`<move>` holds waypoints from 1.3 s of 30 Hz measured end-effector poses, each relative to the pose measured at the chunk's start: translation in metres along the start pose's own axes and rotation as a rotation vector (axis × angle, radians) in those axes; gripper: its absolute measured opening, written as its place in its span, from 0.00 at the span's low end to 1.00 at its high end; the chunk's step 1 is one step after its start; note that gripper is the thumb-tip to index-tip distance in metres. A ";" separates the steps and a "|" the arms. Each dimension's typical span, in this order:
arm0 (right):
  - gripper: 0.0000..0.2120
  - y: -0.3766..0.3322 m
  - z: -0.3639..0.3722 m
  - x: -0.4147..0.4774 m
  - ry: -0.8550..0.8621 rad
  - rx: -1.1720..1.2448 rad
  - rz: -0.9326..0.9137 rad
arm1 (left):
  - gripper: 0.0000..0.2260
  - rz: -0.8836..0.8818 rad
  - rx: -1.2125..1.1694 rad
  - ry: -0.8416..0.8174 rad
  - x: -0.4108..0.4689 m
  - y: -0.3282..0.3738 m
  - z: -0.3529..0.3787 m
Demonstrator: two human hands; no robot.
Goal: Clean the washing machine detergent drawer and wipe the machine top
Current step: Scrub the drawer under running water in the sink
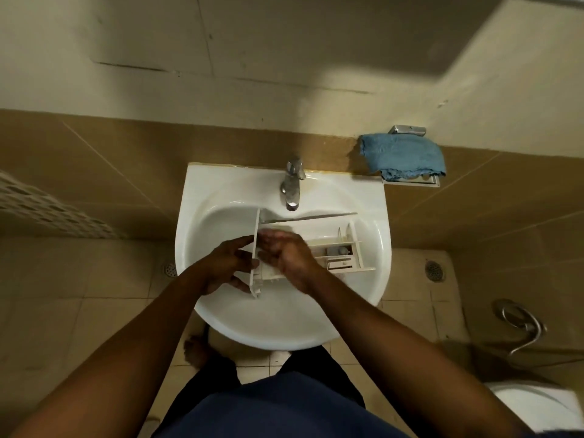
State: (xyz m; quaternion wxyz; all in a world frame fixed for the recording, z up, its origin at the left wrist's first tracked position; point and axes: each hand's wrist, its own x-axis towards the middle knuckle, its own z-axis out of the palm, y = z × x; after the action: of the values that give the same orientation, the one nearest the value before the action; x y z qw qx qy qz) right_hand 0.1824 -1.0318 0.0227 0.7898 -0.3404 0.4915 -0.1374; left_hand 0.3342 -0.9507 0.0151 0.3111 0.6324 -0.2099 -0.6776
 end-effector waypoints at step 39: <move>0.17 -0.081 -0.026 0.068 0.086 0.174 0.074 | 0.27 -0.091 0.136 0.334 0.020 0.004 0.017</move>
State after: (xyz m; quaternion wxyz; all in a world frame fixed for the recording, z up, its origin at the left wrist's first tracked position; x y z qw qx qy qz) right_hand 0.2024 -1.1392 0.0235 0.7990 -0.2457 0.5235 -0.1649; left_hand 0.3183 -0.9689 0.0049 0.2672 0.7645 -0.1720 -0.5609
